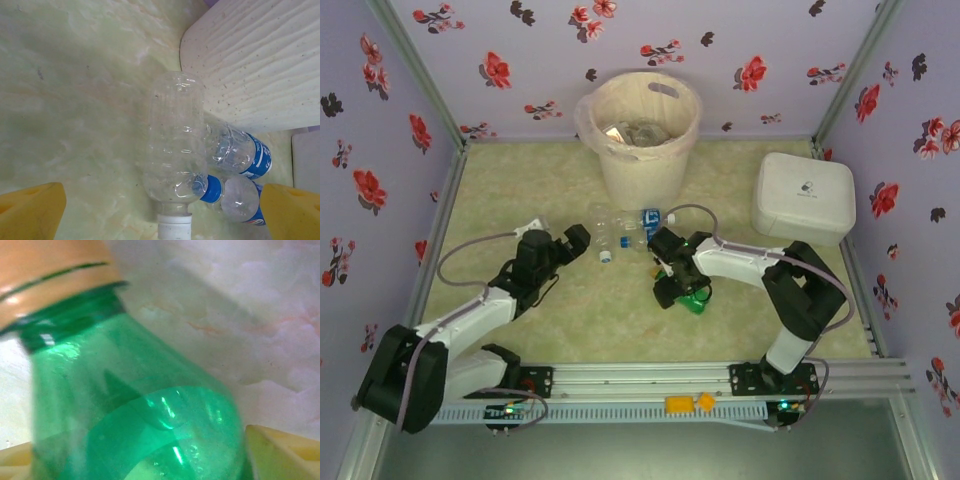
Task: Put the plastic bottles in the bin
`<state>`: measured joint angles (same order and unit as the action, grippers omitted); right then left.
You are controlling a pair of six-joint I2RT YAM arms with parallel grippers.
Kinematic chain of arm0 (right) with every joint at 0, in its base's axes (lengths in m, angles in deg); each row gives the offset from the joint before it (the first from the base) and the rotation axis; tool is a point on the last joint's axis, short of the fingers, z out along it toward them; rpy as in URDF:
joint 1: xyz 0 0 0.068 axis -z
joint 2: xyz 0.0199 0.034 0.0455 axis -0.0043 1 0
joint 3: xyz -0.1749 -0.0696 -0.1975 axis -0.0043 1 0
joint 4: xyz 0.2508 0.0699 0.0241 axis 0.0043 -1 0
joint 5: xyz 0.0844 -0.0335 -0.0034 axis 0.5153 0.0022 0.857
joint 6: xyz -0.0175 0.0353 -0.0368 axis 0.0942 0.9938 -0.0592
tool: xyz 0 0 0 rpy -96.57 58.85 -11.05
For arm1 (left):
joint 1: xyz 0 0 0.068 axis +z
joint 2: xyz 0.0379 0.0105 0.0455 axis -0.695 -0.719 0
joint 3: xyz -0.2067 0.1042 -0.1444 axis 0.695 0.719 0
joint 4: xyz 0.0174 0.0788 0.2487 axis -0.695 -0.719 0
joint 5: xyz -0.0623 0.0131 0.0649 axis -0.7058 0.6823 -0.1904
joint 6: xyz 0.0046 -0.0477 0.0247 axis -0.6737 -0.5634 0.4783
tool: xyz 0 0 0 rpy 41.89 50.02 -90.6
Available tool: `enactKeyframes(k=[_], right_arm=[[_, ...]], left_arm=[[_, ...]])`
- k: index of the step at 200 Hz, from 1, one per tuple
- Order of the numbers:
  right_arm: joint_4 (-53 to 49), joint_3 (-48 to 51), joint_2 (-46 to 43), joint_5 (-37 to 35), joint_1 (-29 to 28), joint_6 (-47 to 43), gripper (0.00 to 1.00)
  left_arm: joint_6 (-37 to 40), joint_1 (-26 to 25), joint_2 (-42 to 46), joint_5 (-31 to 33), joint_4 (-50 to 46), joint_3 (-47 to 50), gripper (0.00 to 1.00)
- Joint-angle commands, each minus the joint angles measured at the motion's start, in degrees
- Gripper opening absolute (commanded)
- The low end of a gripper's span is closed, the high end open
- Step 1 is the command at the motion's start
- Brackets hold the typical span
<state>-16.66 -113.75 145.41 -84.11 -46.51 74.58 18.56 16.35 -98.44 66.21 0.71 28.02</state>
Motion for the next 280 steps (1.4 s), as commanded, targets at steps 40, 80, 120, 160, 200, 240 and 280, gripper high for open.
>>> enactKeyframes(k=[40, 80, 120, 160, 200, 240, 280], right_arm=[[0.7, 1.8, -1.2, -0.5, -0.6, 0.1, 0.58], [2.6, 2.6, -6.0, -2.5, -0.5, -0.6, 0.46], [4.8, 3.0, -17.0, -1.4, 0.6, -1.6, 0.4], [8.8, 1.1, -26.8, 3.8, 6.1, 0.4, 0.39], [12.9, -7.1, -27.4, 12.1, 14.1, 3.2, 0.37], [19.1, -16.5, -24.9, 13.9, 17.0, 5.3, 0.37], [24.5, -26.7, -21.4, 14.5, 18.2, 5.9, 0.37]], left_arm=[[-2.7, -1.5, -3.6, 0.3, 5.8, -1.6, 1.0], [-2.0, -1.5, -3.9, 0.4, 5.6, -2.3, 1.0], [2.4, -1.1, -4.2, 0.3, 2.7, -5.9, 1.0], [4.0, -0.4, -1.4, 0.3, 2.2, -5.0, 1.0], [4.5, 1.0, 4.5, 0.5, 0.7, 0.6, 1.0], [5.2, 2.6, 7.3, 0.5, -1.3, 2.7, 1.0], [5.9, 2.8, 5.9, -0.2, -1.1, 1.3, 1.0]])
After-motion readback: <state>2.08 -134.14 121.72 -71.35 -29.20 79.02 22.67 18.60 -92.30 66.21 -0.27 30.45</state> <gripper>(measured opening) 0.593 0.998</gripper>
